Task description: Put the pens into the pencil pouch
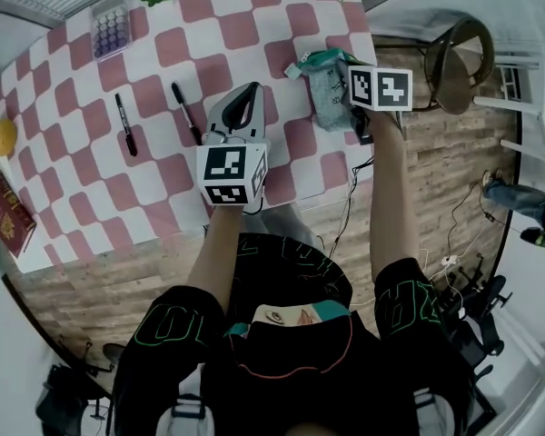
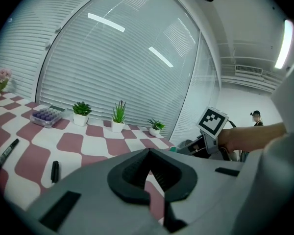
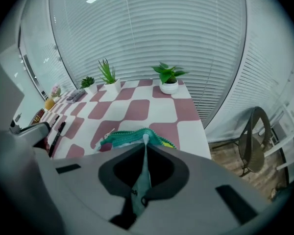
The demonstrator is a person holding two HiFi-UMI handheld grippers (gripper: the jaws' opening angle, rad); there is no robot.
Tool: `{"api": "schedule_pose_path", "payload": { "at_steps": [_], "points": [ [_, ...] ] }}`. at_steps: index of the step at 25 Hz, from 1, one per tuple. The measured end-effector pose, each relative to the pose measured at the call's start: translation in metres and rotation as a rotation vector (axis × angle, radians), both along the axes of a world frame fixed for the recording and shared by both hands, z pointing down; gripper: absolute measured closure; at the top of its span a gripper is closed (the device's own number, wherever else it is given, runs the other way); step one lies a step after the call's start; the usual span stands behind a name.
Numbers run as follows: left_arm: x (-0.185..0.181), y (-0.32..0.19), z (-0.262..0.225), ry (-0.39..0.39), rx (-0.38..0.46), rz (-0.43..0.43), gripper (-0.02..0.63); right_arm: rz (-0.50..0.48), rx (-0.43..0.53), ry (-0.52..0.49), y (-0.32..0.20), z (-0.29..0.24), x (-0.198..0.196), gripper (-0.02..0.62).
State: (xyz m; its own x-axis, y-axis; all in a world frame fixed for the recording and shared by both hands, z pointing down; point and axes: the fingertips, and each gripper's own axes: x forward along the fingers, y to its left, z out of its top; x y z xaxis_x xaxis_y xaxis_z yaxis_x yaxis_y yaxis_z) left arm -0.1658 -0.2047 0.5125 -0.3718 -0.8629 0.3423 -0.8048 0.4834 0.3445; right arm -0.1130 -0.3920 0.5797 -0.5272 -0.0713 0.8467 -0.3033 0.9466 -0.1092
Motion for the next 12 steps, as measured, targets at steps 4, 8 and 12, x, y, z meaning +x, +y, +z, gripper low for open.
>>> {"api": "schedule_pose_path", "payload": {
  "at_steps": [4,8,12],
  "points": [
    [0.004,0.009,-0.01,-0.024,0.004,-0.033,0.611,-0.011,0.006,-0.111,0.009,-0.026,0.007,0.589],
    [0.013,0.016,-0.024,-0.059,0.012,-0.051,0.611,-0.01,-0.001,-0.229,0.016,-0.053,0.02,0.589],
    [0.023,0.023,-0.041,-0.102,0.016,-0.065,0.611,-0.037,0.002,-0.353,0.024,-0.083,0.033,0.589]
  ]
}}
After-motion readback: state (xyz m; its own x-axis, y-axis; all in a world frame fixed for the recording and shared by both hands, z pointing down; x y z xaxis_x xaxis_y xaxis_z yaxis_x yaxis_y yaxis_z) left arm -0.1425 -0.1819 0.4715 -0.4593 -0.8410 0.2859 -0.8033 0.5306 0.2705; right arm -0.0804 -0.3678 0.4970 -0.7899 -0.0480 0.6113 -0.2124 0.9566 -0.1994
